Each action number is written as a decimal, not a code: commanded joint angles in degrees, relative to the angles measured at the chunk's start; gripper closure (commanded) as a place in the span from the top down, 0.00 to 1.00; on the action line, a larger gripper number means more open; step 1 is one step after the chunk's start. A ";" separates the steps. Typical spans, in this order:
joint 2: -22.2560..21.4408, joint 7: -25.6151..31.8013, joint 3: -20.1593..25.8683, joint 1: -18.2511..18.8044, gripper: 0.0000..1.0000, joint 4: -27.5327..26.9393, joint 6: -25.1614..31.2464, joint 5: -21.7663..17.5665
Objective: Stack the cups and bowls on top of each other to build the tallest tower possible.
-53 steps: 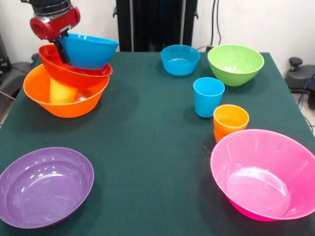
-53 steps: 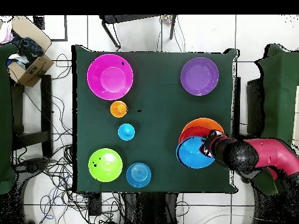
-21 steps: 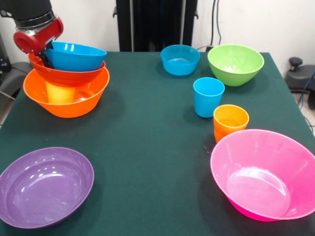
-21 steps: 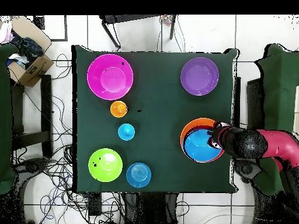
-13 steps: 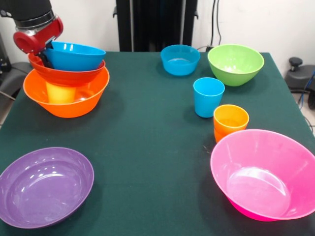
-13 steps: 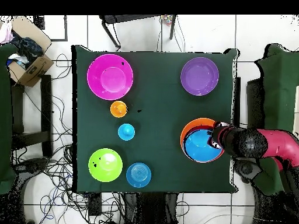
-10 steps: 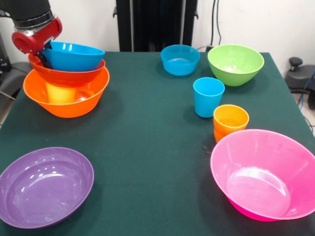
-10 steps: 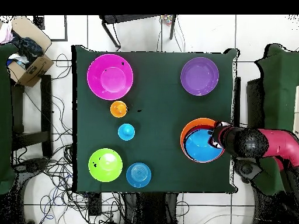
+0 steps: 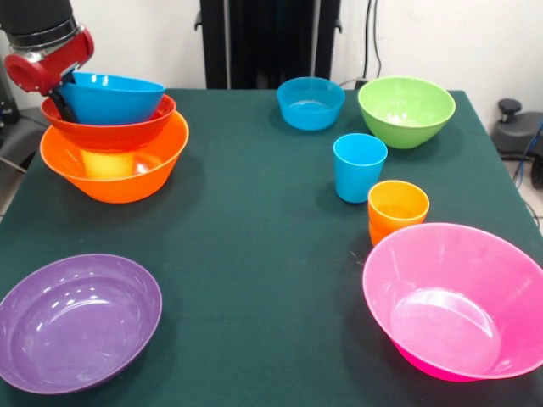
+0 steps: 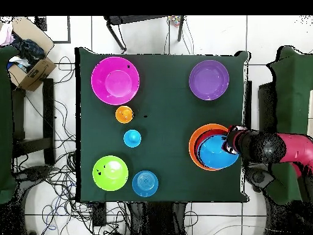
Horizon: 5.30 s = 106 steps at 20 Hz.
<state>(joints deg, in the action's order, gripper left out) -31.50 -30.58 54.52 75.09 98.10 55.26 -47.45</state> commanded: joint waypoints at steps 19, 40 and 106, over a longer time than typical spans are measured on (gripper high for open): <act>-0.20 17.58 0.39 -3.43 0.00 -3.11 6.32 -1.24; -2.43 12.50 -0.35 -5.26 1.00 -2.56 8.07 1.65; -16.16 4.71 -2.05 -2.88 1.00 11.48 3.93 6.03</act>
<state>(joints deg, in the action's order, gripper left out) -46.64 -30.57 54.36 72.51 102.19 57.68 -40.80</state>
